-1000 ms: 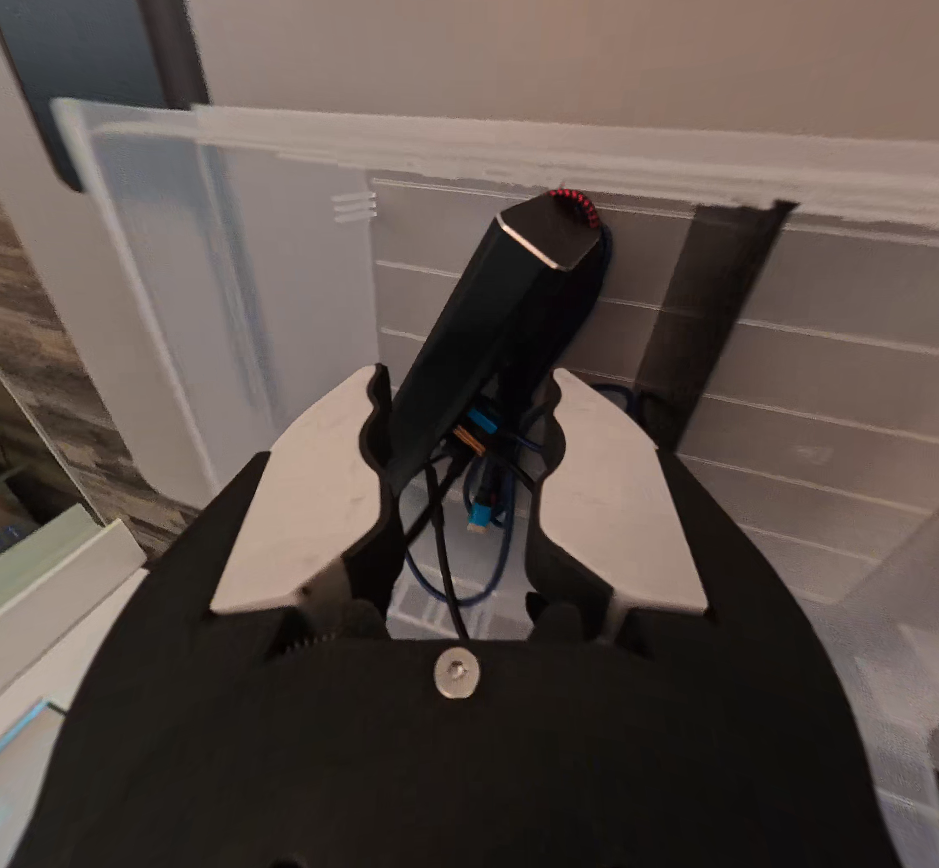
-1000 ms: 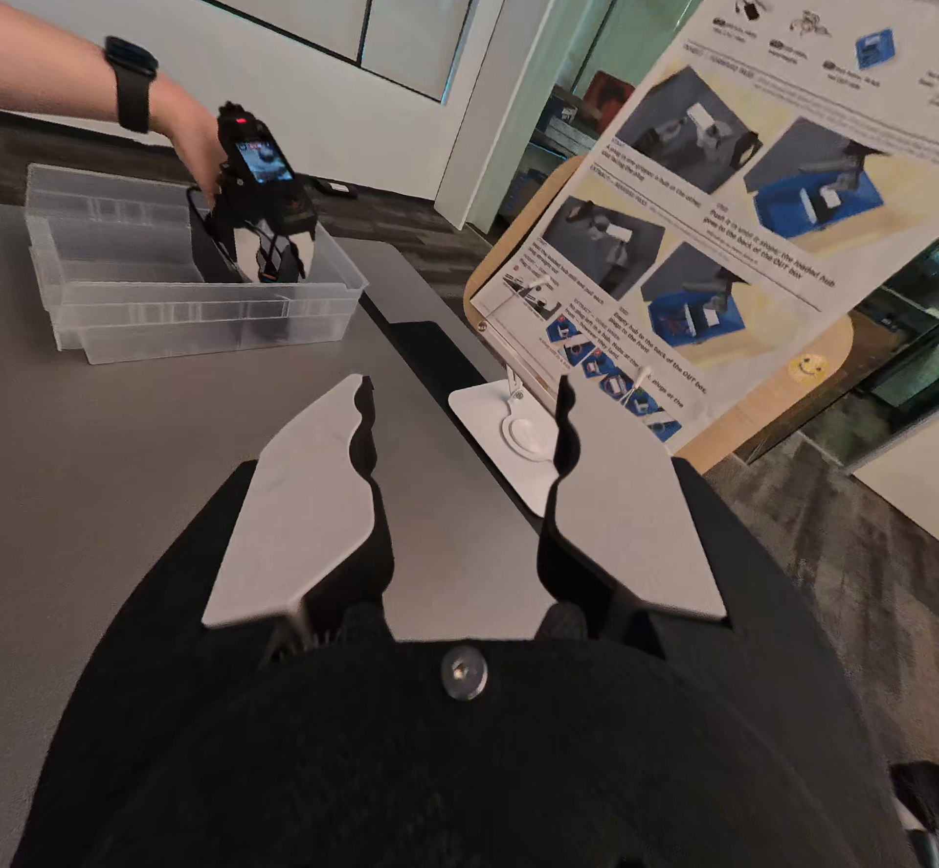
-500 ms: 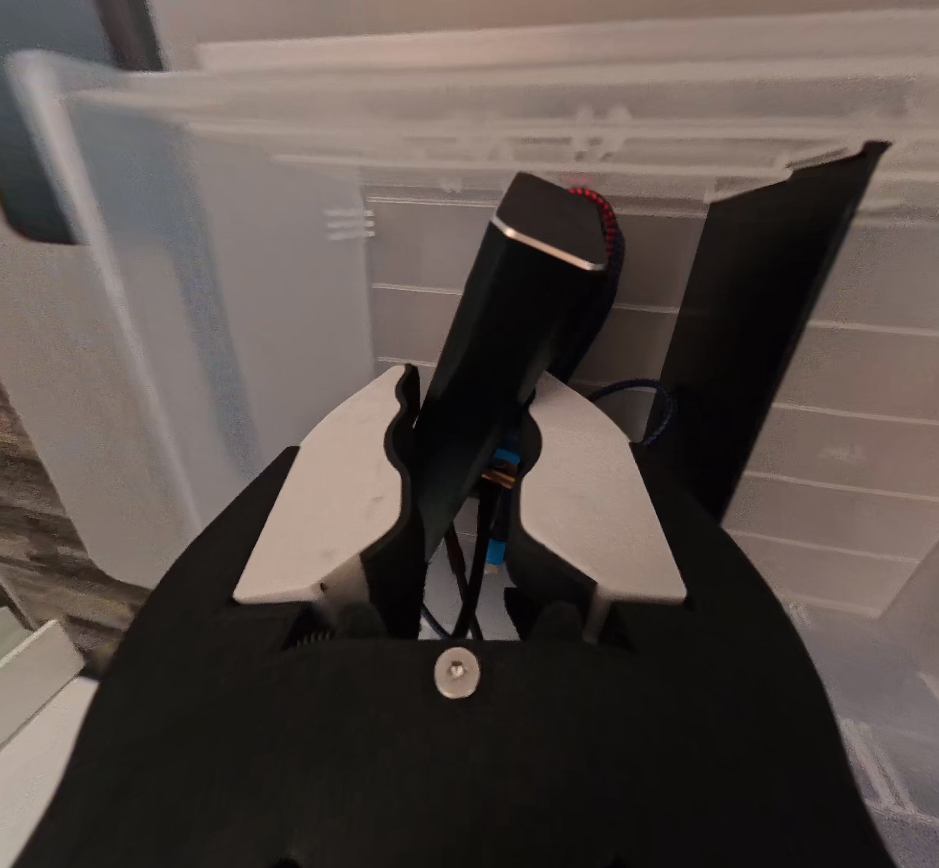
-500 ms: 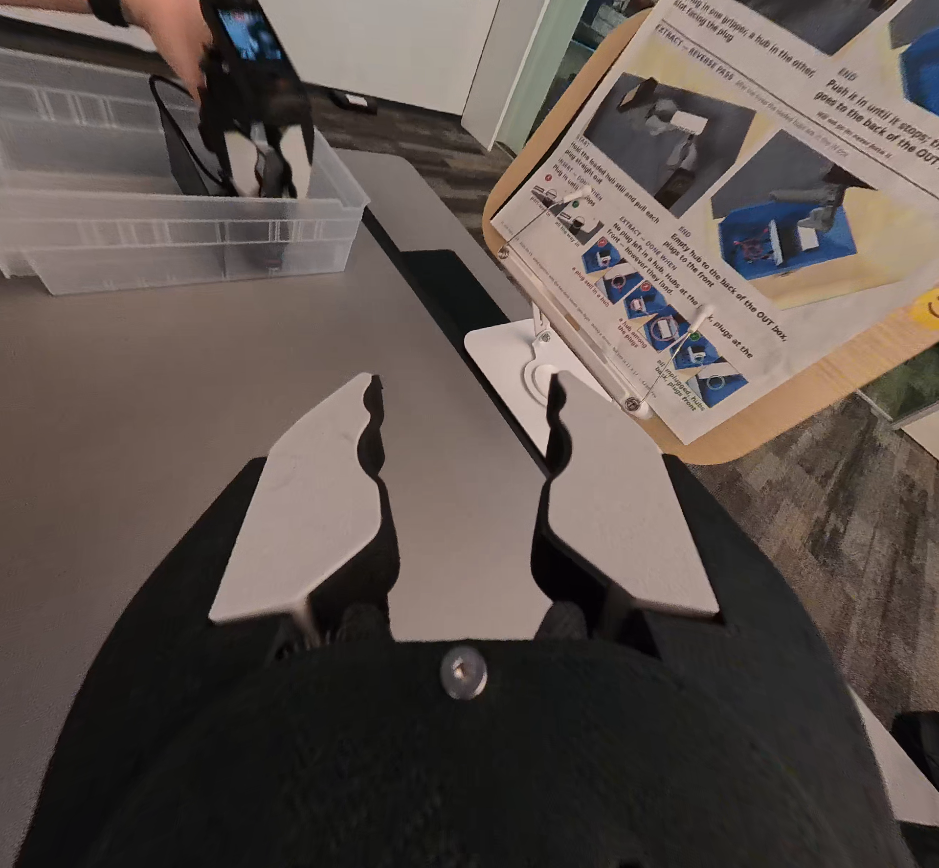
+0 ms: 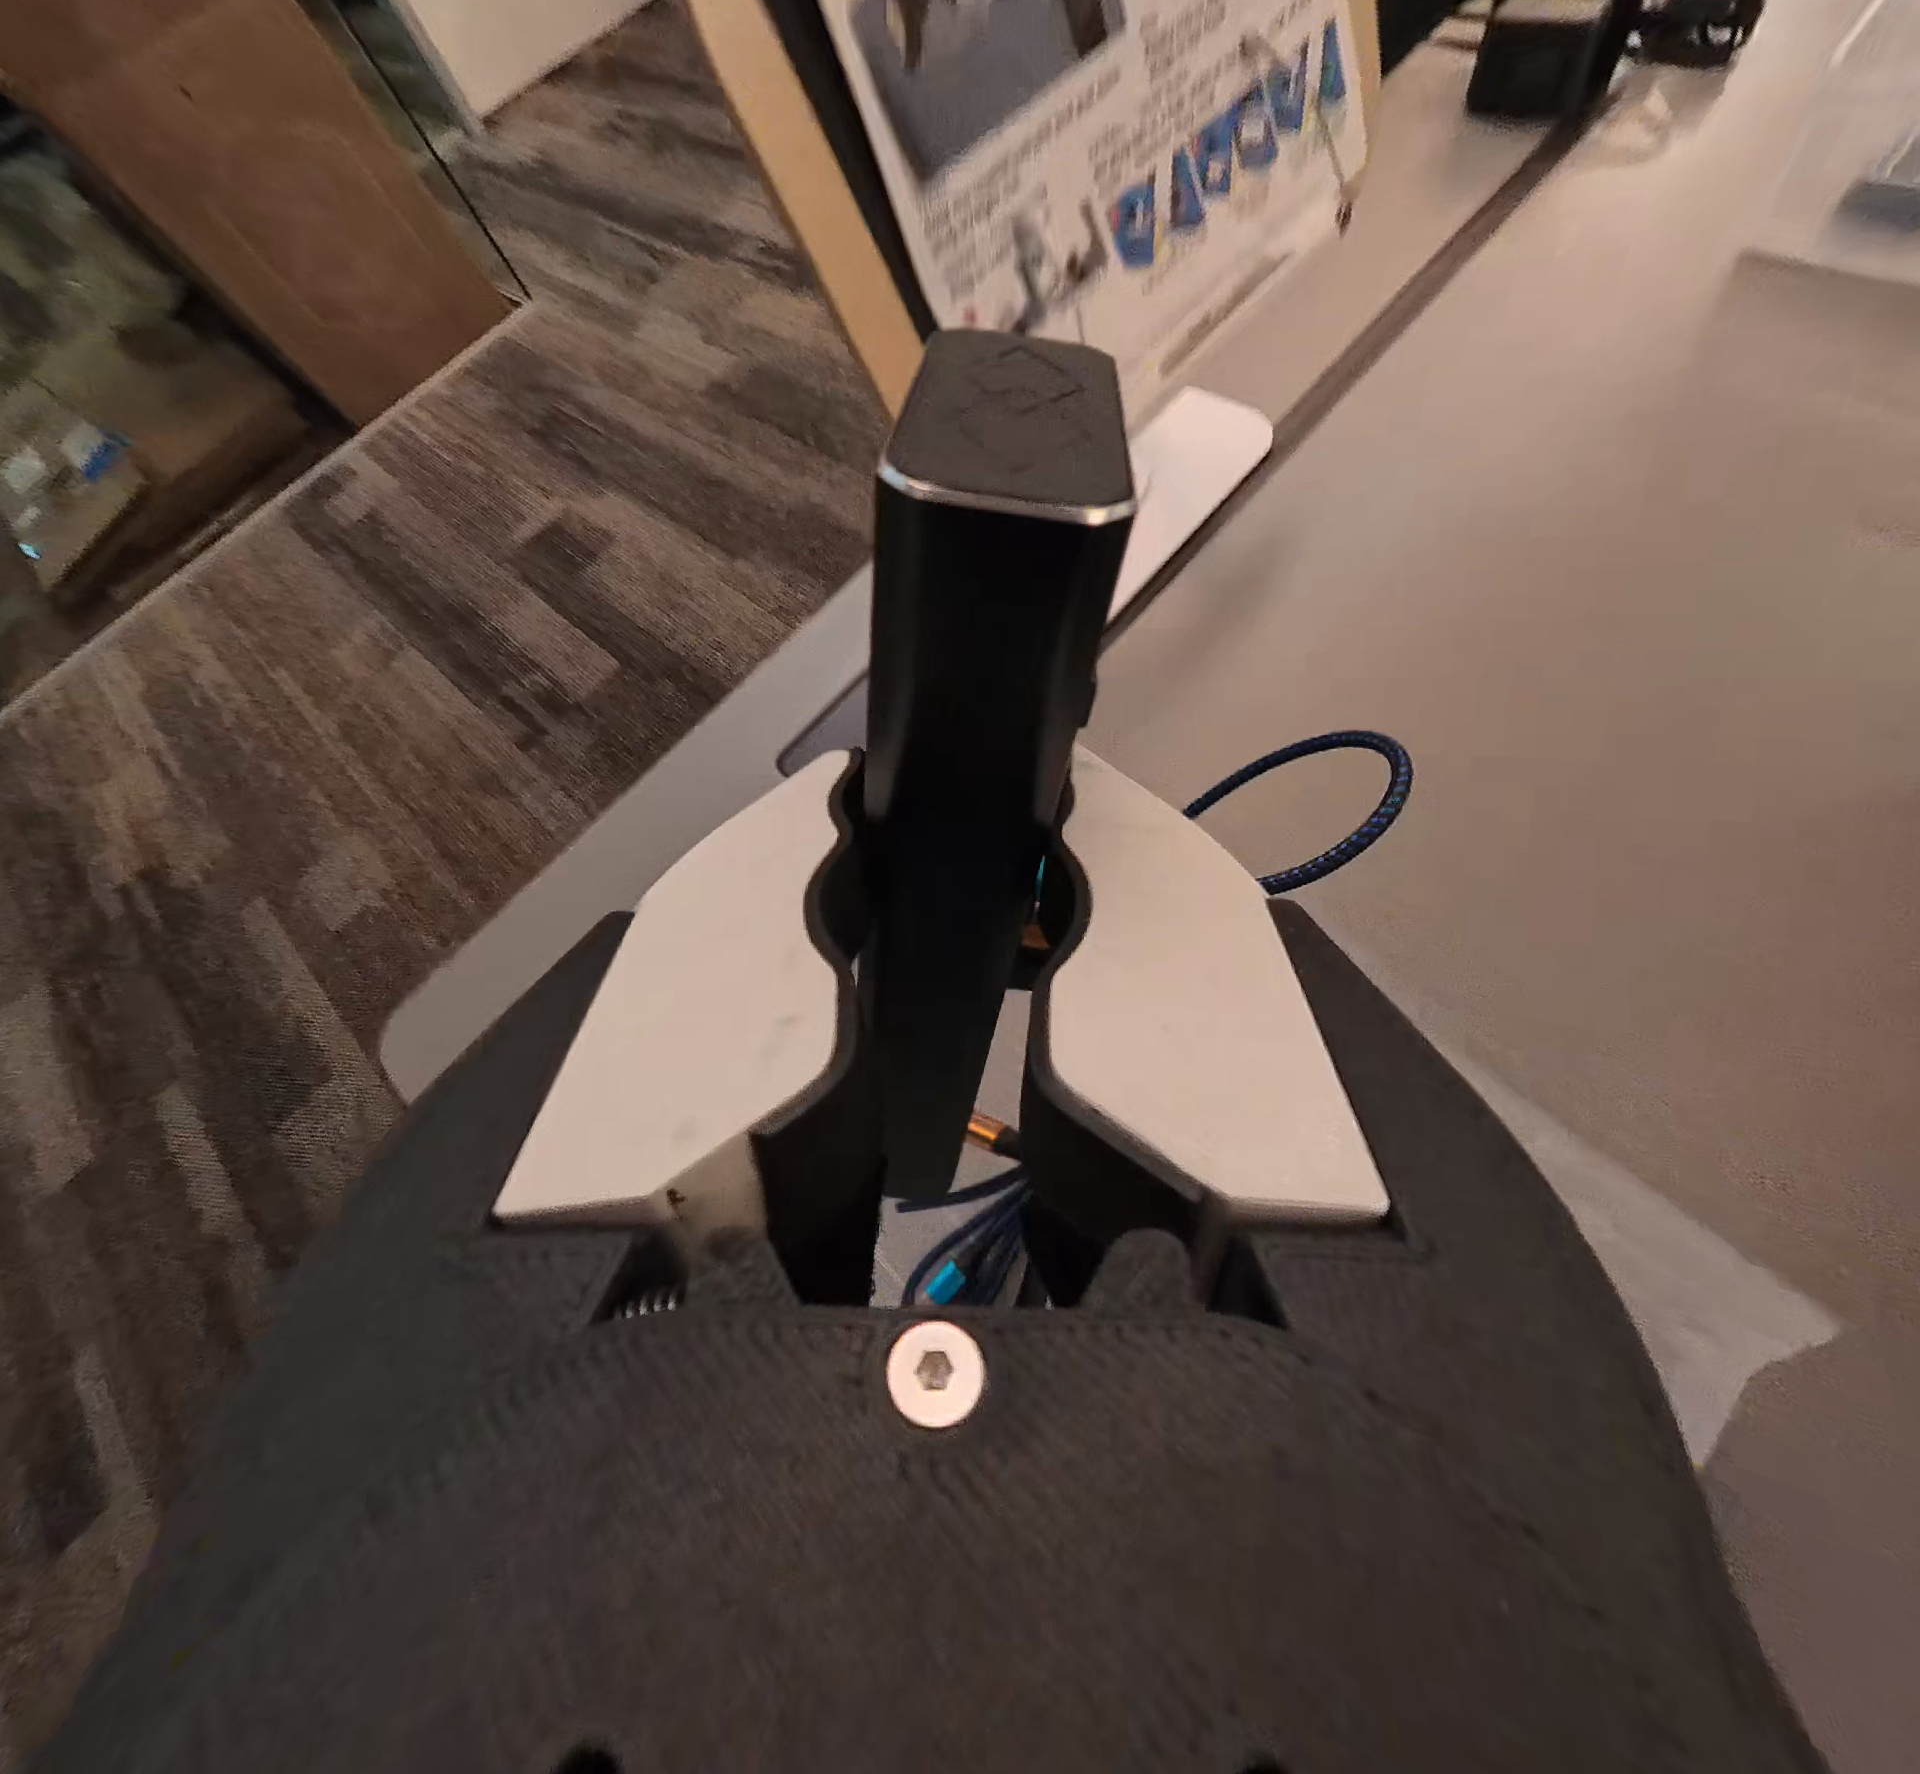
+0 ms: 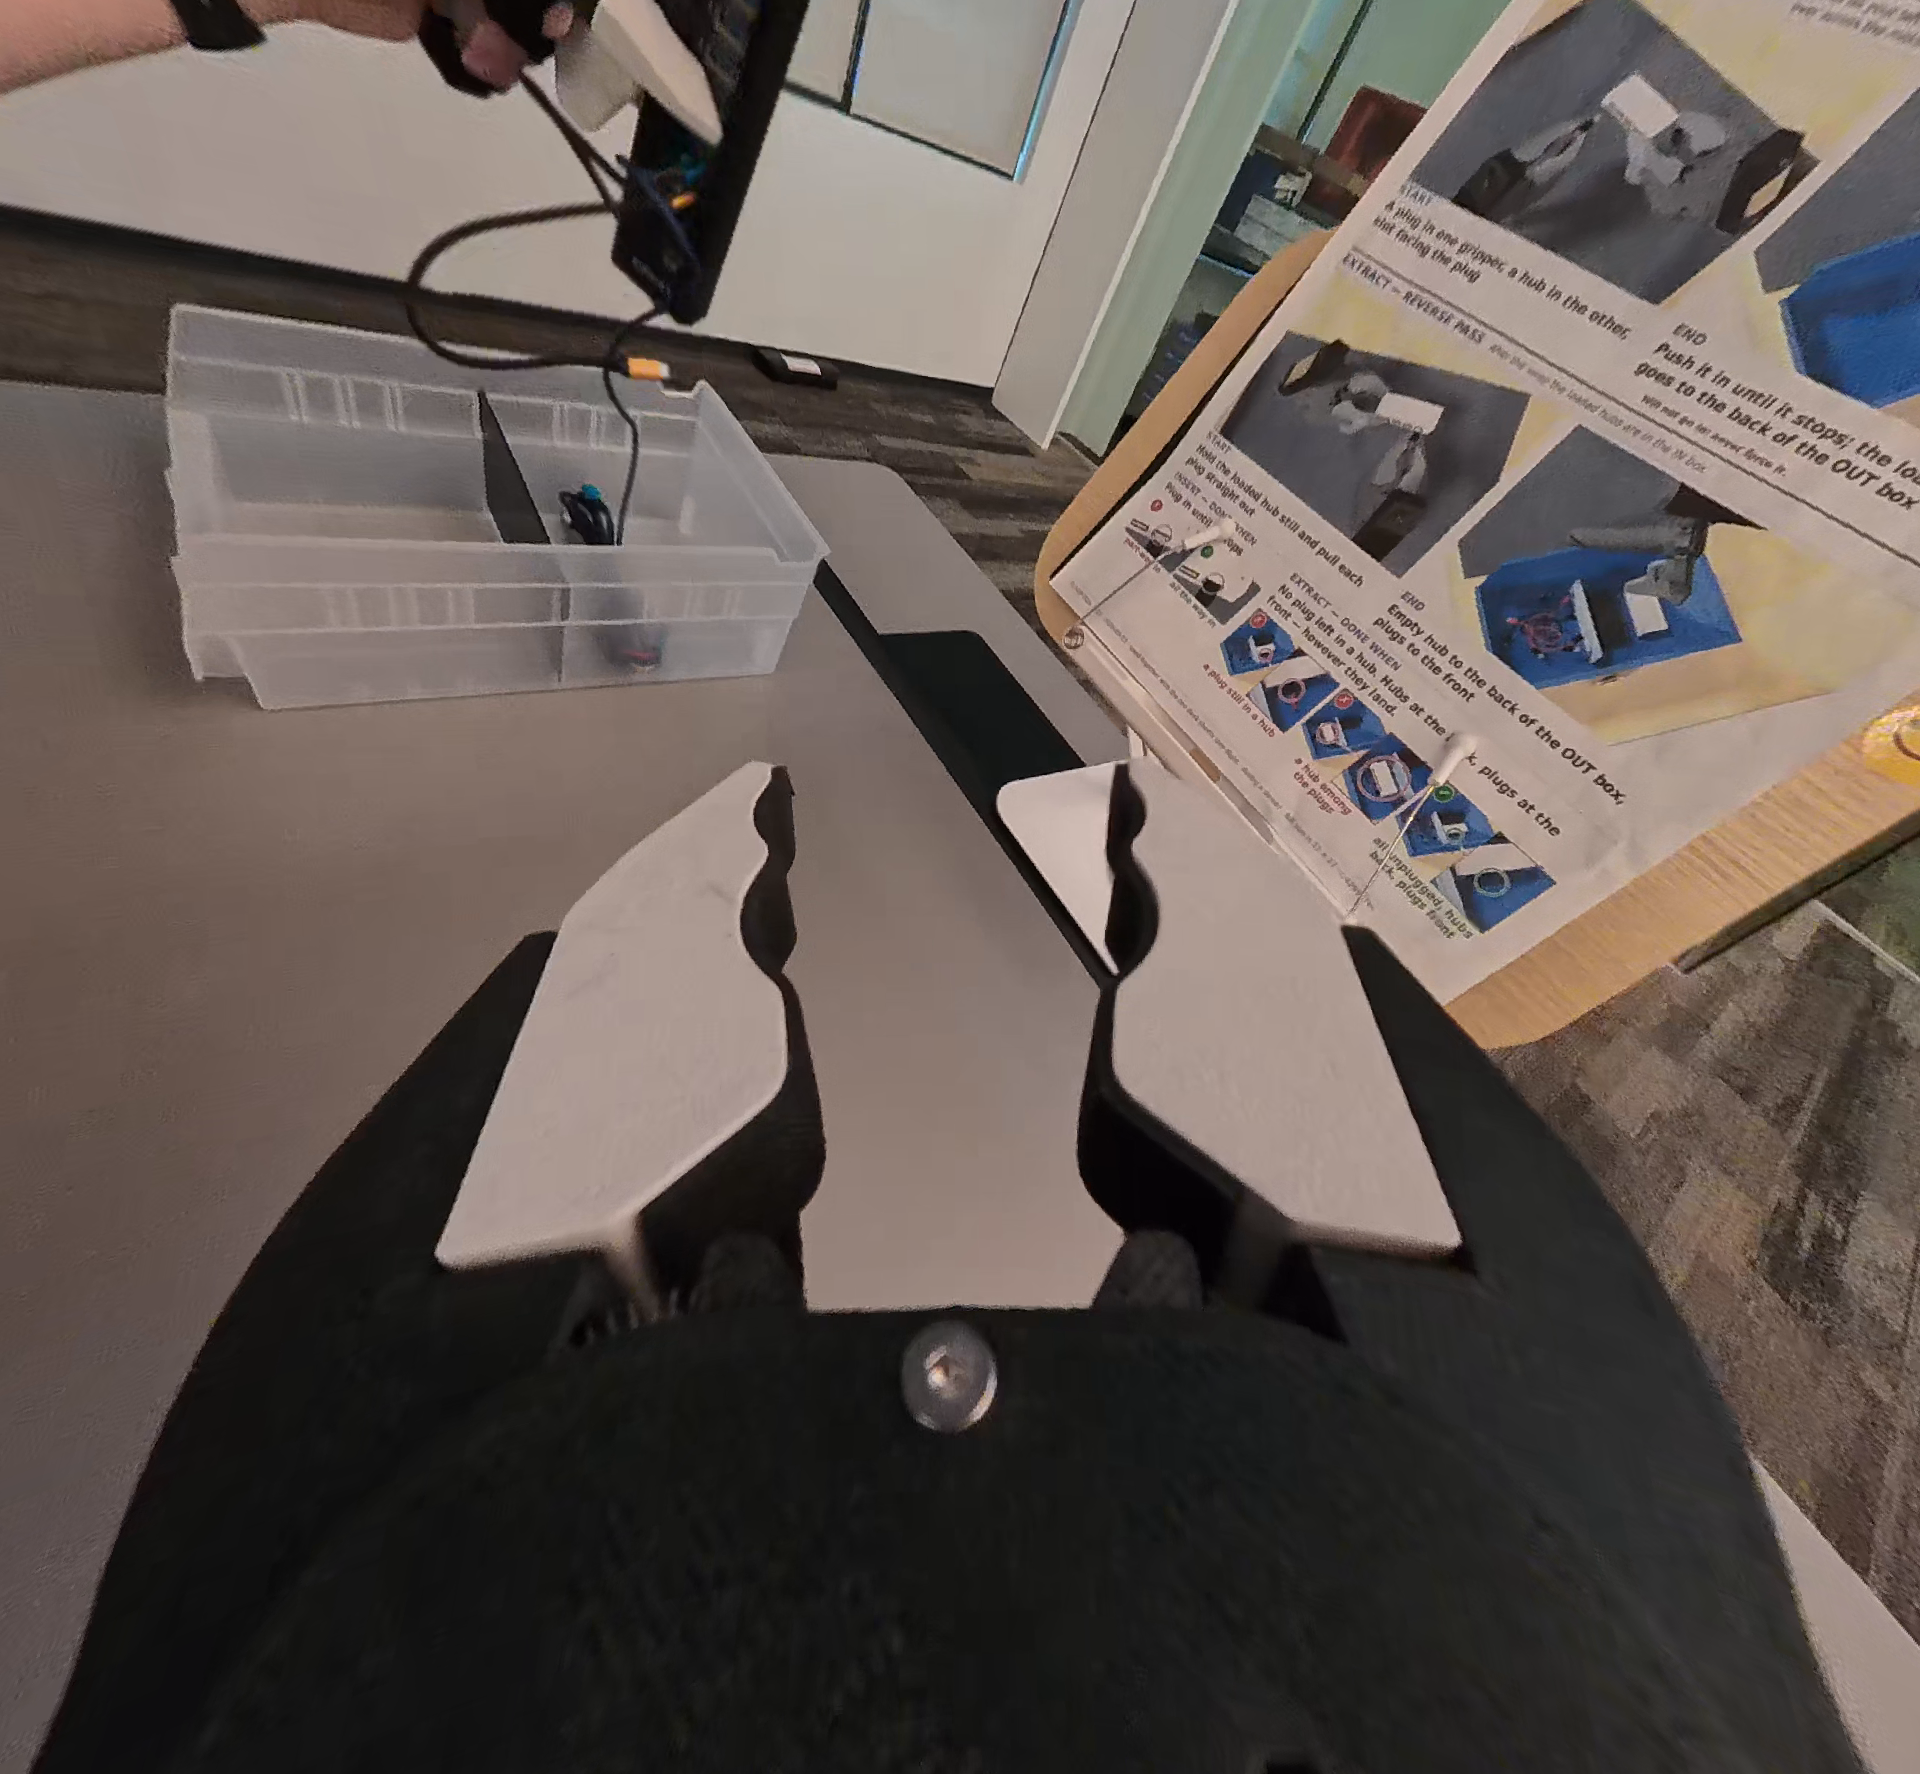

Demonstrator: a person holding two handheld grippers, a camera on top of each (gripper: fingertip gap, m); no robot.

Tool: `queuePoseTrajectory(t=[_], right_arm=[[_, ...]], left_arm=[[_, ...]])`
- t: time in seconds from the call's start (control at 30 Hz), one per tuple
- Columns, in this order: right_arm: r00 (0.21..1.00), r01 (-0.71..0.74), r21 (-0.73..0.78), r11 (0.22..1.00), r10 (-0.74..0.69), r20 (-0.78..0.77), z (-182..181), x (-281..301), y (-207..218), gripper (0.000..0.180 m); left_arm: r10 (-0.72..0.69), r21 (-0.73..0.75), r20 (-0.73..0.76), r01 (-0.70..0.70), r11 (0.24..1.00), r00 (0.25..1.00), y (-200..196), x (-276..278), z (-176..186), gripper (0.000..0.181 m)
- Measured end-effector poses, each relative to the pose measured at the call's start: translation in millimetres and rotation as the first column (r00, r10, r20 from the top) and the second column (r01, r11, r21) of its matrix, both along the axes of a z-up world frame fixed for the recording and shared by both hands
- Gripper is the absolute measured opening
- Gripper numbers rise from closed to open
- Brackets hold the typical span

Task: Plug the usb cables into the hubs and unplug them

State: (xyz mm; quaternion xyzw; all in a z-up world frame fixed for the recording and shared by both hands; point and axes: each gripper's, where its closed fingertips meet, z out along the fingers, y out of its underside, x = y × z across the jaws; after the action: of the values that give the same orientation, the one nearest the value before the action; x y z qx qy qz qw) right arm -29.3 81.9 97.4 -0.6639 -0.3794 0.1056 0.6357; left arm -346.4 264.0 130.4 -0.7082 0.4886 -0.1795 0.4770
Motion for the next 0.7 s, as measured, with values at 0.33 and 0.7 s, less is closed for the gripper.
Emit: queuePoseTrajectory(t=[0.33,0.7], right_arm=[[0.993,0.007,0.092,0.996,0.004,-0.118,41.8,18.1,-43.1,0.056],[0.972,0.032,0.183,0.983,0.012,-0.236,80.4,62.8,-109.4,0.056]], left_arm=[[0.003,0.253,0.162,-0.044,0.967,0.987,-74.5,101.7,218.5,0.028],[-0.067,0.198,0.246,0.018,0.980,0.967,-149.1,226.5,275.4,0.028]])
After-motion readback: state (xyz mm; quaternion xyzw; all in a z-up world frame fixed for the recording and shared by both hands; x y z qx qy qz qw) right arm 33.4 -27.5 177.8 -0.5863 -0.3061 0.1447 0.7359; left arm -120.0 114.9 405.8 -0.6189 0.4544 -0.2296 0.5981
